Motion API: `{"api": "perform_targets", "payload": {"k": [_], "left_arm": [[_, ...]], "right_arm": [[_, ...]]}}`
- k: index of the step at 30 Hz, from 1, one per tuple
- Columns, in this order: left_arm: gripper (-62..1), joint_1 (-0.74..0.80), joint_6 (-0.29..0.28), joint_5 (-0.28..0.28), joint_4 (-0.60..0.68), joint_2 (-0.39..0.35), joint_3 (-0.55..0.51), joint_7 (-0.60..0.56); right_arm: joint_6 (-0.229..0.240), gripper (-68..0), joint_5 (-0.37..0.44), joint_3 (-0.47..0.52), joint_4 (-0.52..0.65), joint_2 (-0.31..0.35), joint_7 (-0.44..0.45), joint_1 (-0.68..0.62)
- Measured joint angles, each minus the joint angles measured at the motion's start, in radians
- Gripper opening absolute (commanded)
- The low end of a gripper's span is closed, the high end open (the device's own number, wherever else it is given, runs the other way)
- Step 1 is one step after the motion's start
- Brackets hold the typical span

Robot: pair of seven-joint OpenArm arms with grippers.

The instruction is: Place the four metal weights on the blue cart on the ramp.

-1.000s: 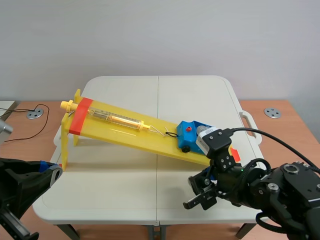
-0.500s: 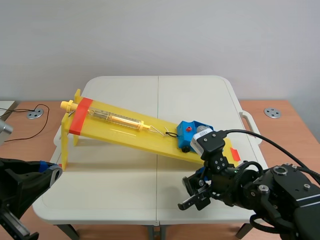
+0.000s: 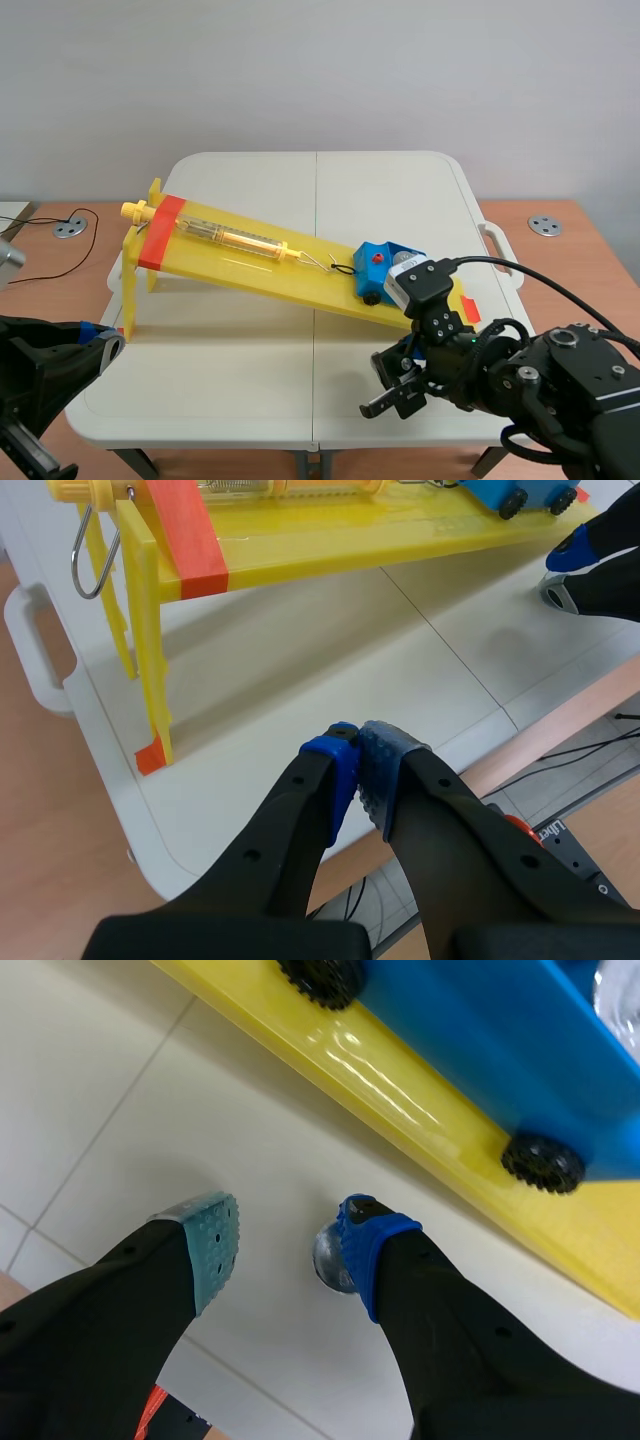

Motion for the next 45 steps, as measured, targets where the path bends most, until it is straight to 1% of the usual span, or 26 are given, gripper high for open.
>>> {"api": "perform_targets", "payload": {"k": [7,28,38,45], "left_arm": [[-58.0,0.000,0.000,0.000,0.000,0.000,0.000,0.000],[-58.0,0.000,0.000,0.000,0.000,0.000,0.000,0.000],[-58.0,0.000,0.000,0.000,0.000,0.000,0.000,0.000],[-58.0,0.000,0.000,0.000,0.000,0.000,0.000,0.000]], "right_arm": [[-0.004,-43.1,0.000,0.041,0.000,0.000,-0.002,-0.021],[-0.004,-43.1,0.000,0.039,0.000,0.000,0.003,-0.029],[-0.003,-43.1,-0.004,-0.013,-0.002,0.000,0.018,-0.003],[-0.009,-43.1,-0.013,-0.025,-0.003,0.000,0.018,-0.003]]}}
